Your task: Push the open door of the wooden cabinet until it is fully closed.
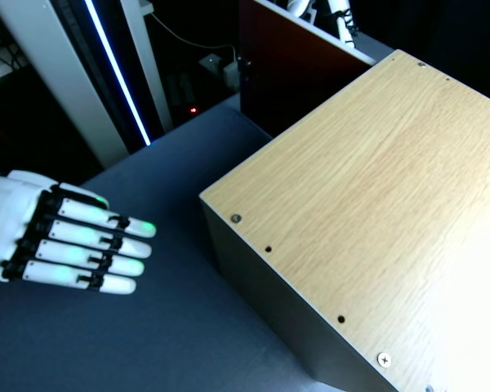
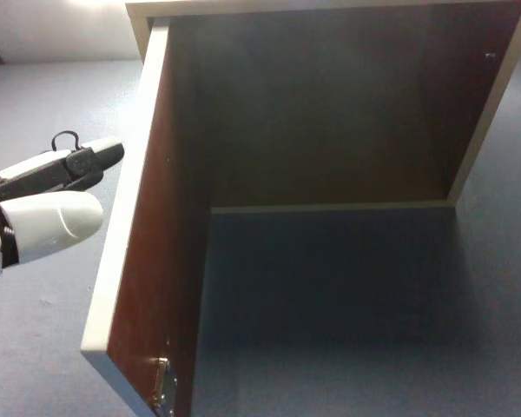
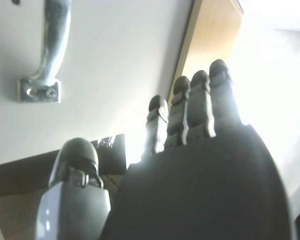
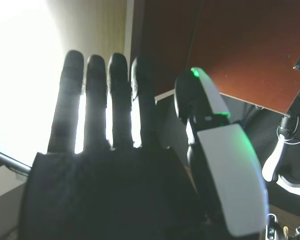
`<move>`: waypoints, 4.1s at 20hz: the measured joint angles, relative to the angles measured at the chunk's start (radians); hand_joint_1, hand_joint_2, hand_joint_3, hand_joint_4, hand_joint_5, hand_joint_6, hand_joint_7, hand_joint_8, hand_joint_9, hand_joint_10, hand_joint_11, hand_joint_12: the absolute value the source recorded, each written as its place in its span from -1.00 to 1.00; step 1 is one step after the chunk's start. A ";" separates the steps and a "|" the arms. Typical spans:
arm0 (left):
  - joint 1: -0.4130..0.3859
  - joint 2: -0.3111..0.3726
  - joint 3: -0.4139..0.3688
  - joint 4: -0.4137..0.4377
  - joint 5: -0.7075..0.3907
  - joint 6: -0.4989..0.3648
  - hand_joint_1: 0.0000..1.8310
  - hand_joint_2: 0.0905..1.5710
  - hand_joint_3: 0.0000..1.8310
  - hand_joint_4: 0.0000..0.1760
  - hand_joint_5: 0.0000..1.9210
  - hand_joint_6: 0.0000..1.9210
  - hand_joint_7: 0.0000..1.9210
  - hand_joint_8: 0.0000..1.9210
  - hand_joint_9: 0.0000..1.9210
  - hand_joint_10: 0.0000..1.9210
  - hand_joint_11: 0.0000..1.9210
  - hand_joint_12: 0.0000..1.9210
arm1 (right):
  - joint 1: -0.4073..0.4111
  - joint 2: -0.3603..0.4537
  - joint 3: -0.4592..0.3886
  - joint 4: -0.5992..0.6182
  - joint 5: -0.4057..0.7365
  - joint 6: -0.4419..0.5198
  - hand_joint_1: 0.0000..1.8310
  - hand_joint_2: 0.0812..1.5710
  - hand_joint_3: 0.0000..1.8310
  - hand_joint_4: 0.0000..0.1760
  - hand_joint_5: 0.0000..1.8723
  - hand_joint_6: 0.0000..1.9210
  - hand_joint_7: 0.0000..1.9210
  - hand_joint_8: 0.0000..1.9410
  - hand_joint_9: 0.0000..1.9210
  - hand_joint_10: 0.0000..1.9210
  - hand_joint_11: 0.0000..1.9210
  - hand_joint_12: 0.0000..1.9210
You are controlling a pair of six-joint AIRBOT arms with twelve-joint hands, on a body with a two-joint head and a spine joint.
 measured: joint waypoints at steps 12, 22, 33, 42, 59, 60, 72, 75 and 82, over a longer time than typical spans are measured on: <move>-0.011 -0.011 0.004 0.105 0.000 0.000 -1.00 0.67 -0.98 1.00 -0.90 -0.99 -0.89 -1.00 -0.93 -1.00 -1.00 -1.00 | 0.000 -0.002 0.002 -0.002 -0.006 0.000 -0.41 0.78 -1.00 -1.00 -0.50 -1.00 -0.55 -1.00 -0.63 -1.00 -0.68 -0.92; -0.069 -0.062 0.042 0.190 0.032 0.000 -1.00 0.67 -1.00 1.00 -0.89 -1.00 -0.81 -0.98 -0.87 -0.98 -0.99 -1.00 | 0.000 -0.006 0.006 -0.002 -0.013 0.001 -0.33 0.78 -1.00 -1.00 -0.49 -1.00 -0.55 -1.00 -0.63 -1.00 -0.67 -0.95; -0.190 -0.139 0.087 0.329 0.085 0.000 -1.00 0.71 -0.99 1.00 -0.89 -0.99 -0.87 -1.00 -0.95 -0.99 -1.00 -1.00 | 0.000 -0.008 0.008 -0.001 -0.017 0.001 -0.43 0.78 -1.00 -1.00 -0.52 -1.00 -0.63 -0.99 -0.73 -1.00 -0.80 -1.00; -0.297 -0.216 0.119 0.464 0.148 0.000 -1.00 0.76 -1.00 0.61 -0.83 -0.98 -0.80 -0.99 -0.85 -0.99 -0.84 -0.94 | 0.000 -0.008 0.008 -0.001 -0.018 0.004 -0.44 0.77 -1.00 -1.00 -0.53 -1.00 -0.63 -1.00 -0.74 -1.00 -0.80 -0.99; -0.509 -0.367 0.199 0.606 0.308 -0.002 -1.00 0.74 -1.00 0.61 -0.84 -0.98 -0.87 -1.00 -0.87 -0.99 -0.85 -0.95 | 0.000 -0.008 0.008 0.005 -0.018 0.007 -0.47 0.77 -1.00 -1.00 -0.53 -1.00 -0.66 -1.00 -0.73 -1.00 -0.77 -0.94; -0.518 -0.374 0.201 0.606 0.319 -0.001 -1.00 0.74 -1.00 0.63 -0.84 -0.99 -0.89 -1.00 -0.89 -1.00 -0.86 -0.96 | 0.000 -0.008 0.008 0.005 -0.017 0.008 -0.49 0.78 -1.00 -1.00 -0.53 -1.00 -0.65 -1.00 -0.72 -1.00 -0.77 -0.93; -0.575 -0.439 0.218 0.487 0.386 -0.001 -1.00 0.68 -1.00 0.85 -0.83 -0.99 -0.88 -1.00 -0.90 -1.00 -0.86 -0.94 | 0.000 -0.014 0.009 0.016 -0.012 0.007 -0.48 0.77 -1.00 -1.00 -0.54 -1.00 -0.66 -1.00 -0.73 -1.00 -1.00 -0.41; -0.576 -0.457 0.239 0.452 0.391 -0.001 -1.00 0.67 -1.00 0.99 -0.84 -0.99 -0.87 -0.99 -0.91 -1.00 -0.88 -0.95 | 0.000 -0.014 0.009 0.014 -0.011 0.008 -0.49 0.77 -1.00 -1.00 -0.54 -1.00 -0.65 -1.00 -0.72 -1.00 -1.00 -0.35; -0.594 -0.499 0.283 0.330 0.357 -0.002 -1.00 0.74 -0.99 0.31 -0.72 -0.99 -0.81 -0.99 -0.88 -1.00 -0.91 -0.95 | 0.000 -0.019 0.013 0.013 -0.011 0.008 -0.44 0.75 -1.00 -1.00 -0.55 -1.00 -0.65 -1.00 -0.72 -1.00 -1.00 -0.32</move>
